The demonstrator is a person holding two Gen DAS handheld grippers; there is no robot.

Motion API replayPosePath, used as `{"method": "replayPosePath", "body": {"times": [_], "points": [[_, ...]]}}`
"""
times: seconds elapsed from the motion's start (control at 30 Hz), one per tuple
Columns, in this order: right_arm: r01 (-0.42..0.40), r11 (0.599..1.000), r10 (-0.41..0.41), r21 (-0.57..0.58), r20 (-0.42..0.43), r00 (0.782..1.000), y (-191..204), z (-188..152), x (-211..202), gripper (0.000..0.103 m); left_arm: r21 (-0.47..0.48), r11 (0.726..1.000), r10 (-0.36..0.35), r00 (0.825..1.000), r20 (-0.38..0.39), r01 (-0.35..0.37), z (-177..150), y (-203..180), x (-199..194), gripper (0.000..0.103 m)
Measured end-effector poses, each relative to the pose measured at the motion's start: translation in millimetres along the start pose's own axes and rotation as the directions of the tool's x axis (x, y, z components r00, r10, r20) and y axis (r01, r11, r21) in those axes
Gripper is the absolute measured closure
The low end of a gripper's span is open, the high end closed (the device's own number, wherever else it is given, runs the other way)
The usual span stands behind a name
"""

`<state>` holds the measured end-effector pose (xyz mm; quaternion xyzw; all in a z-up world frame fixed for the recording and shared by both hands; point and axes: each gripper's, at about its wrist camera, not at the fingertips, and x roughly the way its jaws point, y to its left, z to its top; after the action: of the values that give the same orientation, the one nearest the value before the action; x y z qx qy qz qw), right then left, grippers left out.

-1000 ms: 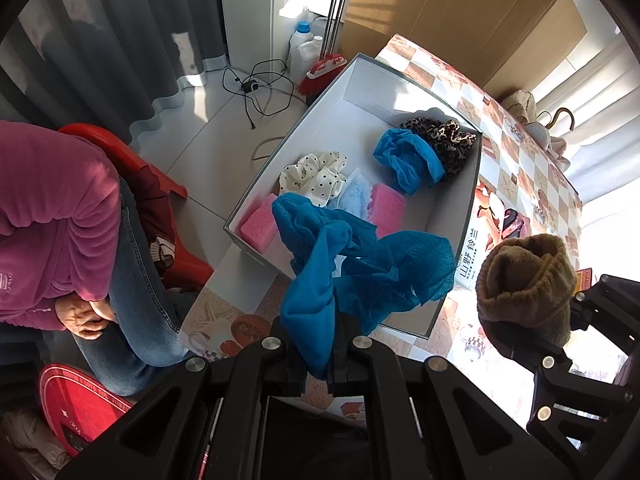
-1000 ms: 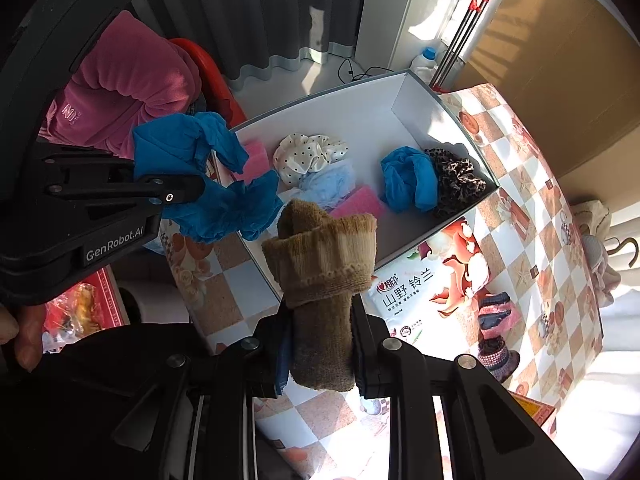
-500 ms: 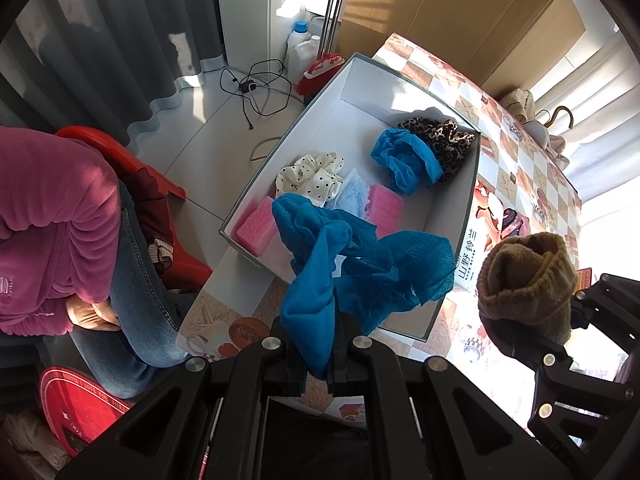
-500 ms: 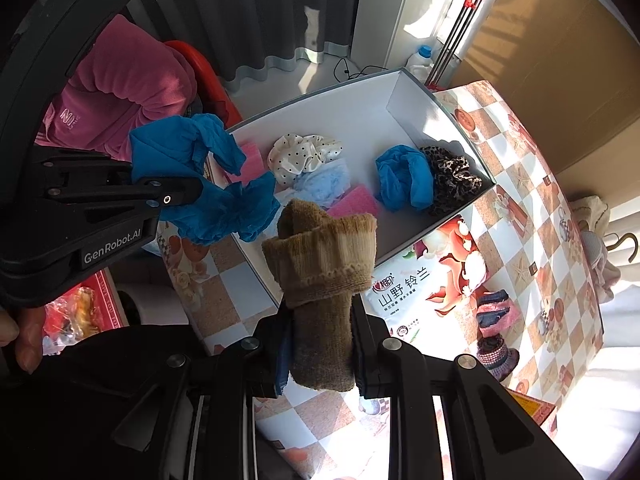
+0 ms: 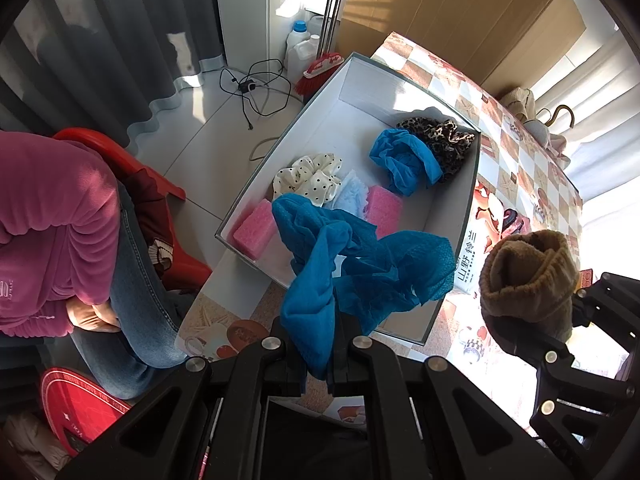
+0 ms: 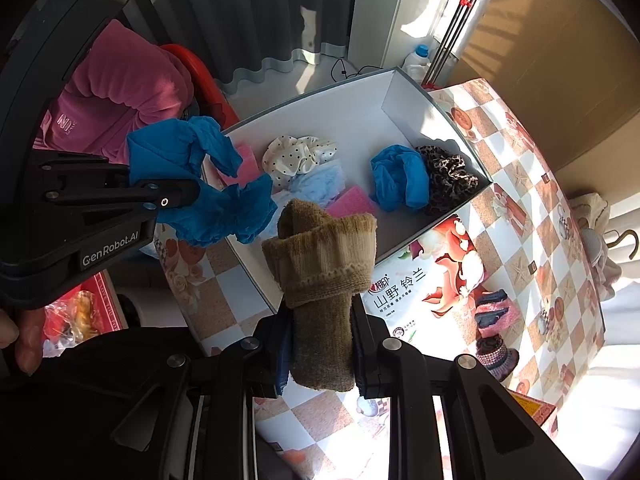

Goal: Organize soft objects

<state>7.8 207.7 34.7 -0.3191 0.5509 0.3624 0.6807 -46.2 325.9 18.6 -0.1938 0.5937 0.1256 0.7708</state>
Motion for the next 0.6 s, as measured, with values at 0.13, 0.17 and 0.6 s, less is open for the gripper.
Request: {"method": "replayPosePath", "body": {"times": [0.13,0.17,0.6], "points": [[-0.001,1.0,0.001,0.005,-0.001,1.0,-2.0,-0.6,-0.2,0.078,0.006,1.0,-0.001,1.0,-0.004,0.001,0.1,-0.7,0.4,0.096],[-0.001,1.0,0.001,0.01,-0.001,1.0,-2.8,-0.5,-1.4,0.078,0.011,1.0,0.001,1.0,-0.005,-0.001,1.1,-1.8,0.3,0.096],[-0.004,0.998,0.001,0.07,0.033,0.999,-14.2,0.0,-2.0,0.078,0.03,1.0,0.01,1.0,-0.001,-0.01,9.7,-6.1,2.4,0.096]]}}
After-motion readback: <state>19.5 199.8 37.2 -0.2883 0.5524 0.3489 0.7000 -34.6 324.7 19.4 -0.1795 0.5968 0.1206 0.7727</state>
